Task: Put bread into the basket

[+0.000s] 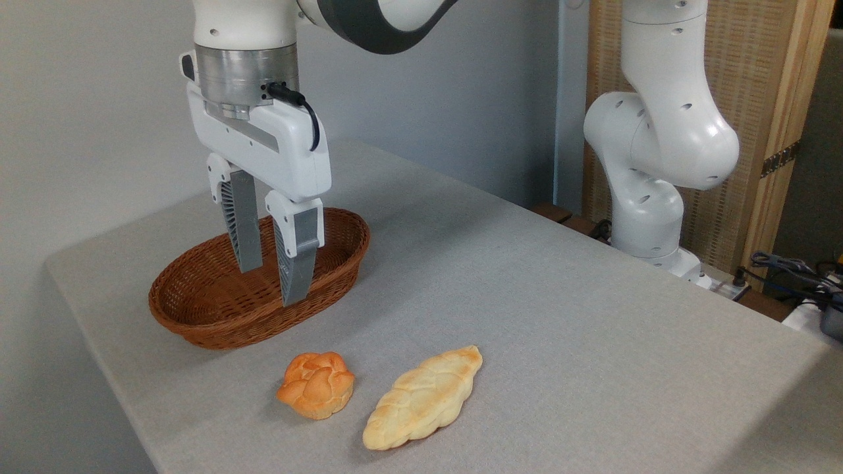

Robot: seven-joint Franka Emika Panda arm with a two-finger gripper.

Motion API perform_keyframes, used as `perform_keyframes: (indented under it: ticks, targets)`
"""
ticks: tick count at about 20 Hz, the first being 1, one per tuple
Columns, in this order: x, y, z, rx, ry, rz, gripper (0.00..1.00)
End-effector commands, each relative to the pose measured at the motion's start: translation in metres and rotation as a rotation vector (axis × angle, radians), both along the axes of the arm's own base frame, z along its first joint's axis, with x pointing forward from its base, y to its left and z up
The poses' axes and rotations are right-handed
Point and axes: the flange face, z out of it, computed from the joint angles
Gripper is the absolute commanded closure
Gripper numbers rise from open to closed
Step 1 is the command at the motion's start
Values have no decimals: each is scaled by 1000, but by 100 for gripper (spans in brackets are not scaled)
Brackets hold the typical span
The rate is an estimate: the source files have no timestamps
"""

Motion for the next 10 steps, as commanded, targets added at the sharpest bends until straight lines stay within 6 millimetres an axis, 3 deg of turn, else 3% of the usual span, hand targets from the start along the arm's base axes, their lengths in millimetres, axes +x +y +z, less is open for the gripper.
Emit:
perform_keyframes:
  ticks: [1, 10]
  targets:
    - [-1, 0, -3, 8, 17, 8, 0]
    - [0, -1, -5, 8, 18, 6, 0]
